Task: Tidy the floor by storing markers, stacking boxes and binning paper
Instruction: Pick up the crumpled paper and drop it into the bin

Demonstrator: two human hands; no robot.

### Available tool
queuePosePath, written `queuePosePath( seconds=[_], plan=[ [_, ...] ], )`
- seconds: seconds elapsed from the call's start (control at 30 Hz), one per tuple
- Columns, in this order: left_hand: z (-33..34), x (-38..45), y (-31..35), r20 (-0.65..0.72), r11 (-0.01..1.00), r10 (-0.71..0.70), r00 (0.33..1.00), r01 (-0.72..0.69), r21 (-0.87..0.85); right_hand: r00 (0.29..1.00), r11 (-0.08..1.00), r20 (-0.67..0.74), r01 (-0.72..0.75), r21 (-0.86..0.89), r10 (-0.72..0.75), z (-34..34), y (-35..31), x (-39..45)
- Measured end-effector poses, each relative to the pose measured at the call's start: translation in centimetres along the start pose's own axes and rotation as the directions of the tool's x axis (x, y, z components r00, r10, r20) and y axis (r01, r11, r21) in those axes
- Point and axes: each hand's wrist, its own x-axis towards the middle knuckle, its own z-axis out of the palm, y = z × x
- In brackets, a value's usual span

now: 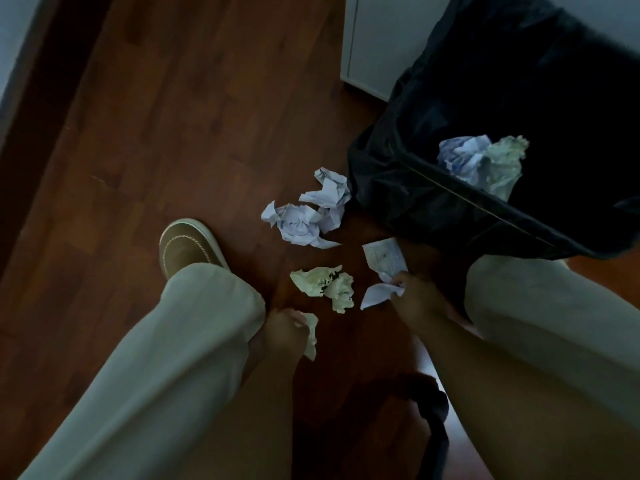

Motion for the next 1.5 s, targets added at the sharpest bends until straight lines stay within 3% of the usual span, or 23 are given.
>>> queuePosePath(
  seconds=[0.1, 0.2, 0.33, 0.4, 0.43, 0.5, 0.57, 0.6, 0.63, 0.67, 0.73, 0.8, 0.9, 0.93, 1.0, 1.03, 1.07, 1.13, 1.2, 1.27, 1.37, 1.43, 1.5],
  plan=[
    [-2.2, -0.8, 1.2, -0.015, 0.988, 0.023, 1.0, -0.025, -0.155, 1.0, 0.988, -0.029, 0.013, 0.155, -0.009, -2.5, -0.9, -2.1],
    [-5.5, -1.9, 3.7, -0.008, 0.961, 0.137, 0.991, -0.134, -0.242, 0.999, 0.964, 0.053, -0.002, 0.267, -0.013, -5.8, -2.4, -4.7],
    [-12.0, -4.8, 9.1, -0.174, 0.857, 0.188, 0.967, -0.248, -0.452, 0.976, 0.898, 0.164, 0.056, 0.437, -0.141, -11.2, -5.3, -9.7],
    [-15.3, -7.3, 12.6, -0.34, 0.741, 0.243, 0.909, -0.4, -0.54, 0.969, 0.818, 0.042, 0.181, 0.547, -0.243, -14.5, -6.5, -13.1],
    [-16.8, -8.9, 14.7, -0.423, 0.674, 0.312, 0.85, -0.512, -0.532, 0.953, 0.738, -0.109, 0.288, 0.611, -0.282, -16.3, -7.0, -14.9],
    [-19.3, -12.4, 18.9, -0.5, 0.539, 0.464, 0.732, -0.681, -0.496, 0.846, 0.54, -0.509, 0.506, 0.673, -0.159, -19.4, -7.2, -17.7],
    [-20.3, -15.0, 22.6, -0.485, 0.444, 0.603, 0.633, -0.772, -0.456, 0.586, 0.575, -0.803, 0.622, 0.531, 0.108, -21.7, -6.2, -18.3],
    [-20.3, -15.7, 24.1, -0.461, 0.422, 0.667, 0.585, -0.807, -0.413, 0.476, 0.621, -0.853, 0.607, 0.496, 0.215, -22.6, -5.5, -18.0],
    [-20.1, -16.4, 25.4, -0.415, 0.411, 0.733, 0.539, -0.837, -0.361, 0.433, 0.642, -0.855, 0.576, 0.506, 0.286, -23.4, -4.8, -17.6],
    [-19.8, -16.9, 26.4, -0.344, 0.407, 0.796, 0.499, -0.861, -0.305, 0.44, 0.671, -0.847, 0.535, 0.514, 0.299, -23.8, -4.2, -17.0],
    [-18.9, -16.9, 27.4, -0.159, 0.415, 0.885, 0.438, -0.896, -0.16, 0.524, 0.774, -0.825, 0.425, 0.47, 0.213, -23.5, -3.6, -16.0],
    [-18.5, -16.0, 27.2, -0.037, 0.42, 0.907, 0.419, -0.907, 0.034, 0.604, 0.865, -0.778, 0.284, 0.412, 0.172, -22.5, -4.0, -15.7],
    [-18.5, -13.5, 24.8, -0.13, 0.456, 0.885, 0.446, -0.888, 0.061, 0.61, 0.888, -0.756, 0.179, 0.424, 0.238, -20.7, -5.0, -16.3],
    [-18.4, -12.4, 23.6, -0.211, 0.491, 0.851, 0.482, -0.871, -0.012, 0.565, 0.892, -0.794, 0.209, 0.401, 0.225, -20.0, -5.5, -16.7],
    [-18.0, -10.2, 21.1, -0.308, 0.595, 0.716, 0.627, -0.778, -0.202, 0.466, 0.891, -0.878, 0.347, 0.293, 0.107, -18.2, -6.5, -16.9],
    [-17.7, -9.2, 19.9, -0.297, 0.65, 0.646, 0.704, -0.71, -0.27, 0.46, 0.865, -0.888, 0.441, 0.24, 0.012, -17.2, -7.1, -16.5],
    [-17.2, -7.8, 18.5, -0.246, 0.718, 0.58, 0.777, -0.63, -0.296, 0.502, 0.824, -0.861, 0.521, 0.222, -0.085, -16.0, -7.7, -16.0],
    [-15.8, -5.0, 15.5, -0.118, 0.839, 0.465, 0.877, -0.48, -0.258, 0.668, 0.79, -0.713, 0.547, 0.276, -0.214, -13.3, -8.9, -14.0],
    [-14.1, -2.2, 12.3, -0.028, 0.899, 0.422, 0.906, -0.422, -0.119, 0.853, 0.839, -0.475, 0.411, 0.356, -0.216, -10.0, -9.4, -11.1],
    [-12.4, -0.2, 9.8, 0.081, 0.922, 0.384, 0.92, -0.387, 0.013, 0.972, 0.887, -0.178, 0.213, 0.41, -0.151, -6.4, -9.3, -7.8],
    [-9.7, 1.0, 7.8, 0.246, 0.885, 0.425, 0.871, -0.457, 0.09, 0.996, 0.823, 0.083, -0.01, 0.568, -0.045, -2.1, -8.5, -4.6],
    [-7.7, 1.3, 6.5, 0.36, 0.79, 0.447, 0.819, -0.55, 0.271, 0.99, 0.766, 0.142, -0.093, 0.636, 0.003, 0.2, -8.2, -3.4],
    [-6.3, 1.5, 5.4, 0.435, 0.716, 0.371, 0.821, -0.551, 0.428, 0.983, 0.738, 0.173, -0.161, 0.656, 0.061, 1.8, -8.2, -2.5]
  ],
)
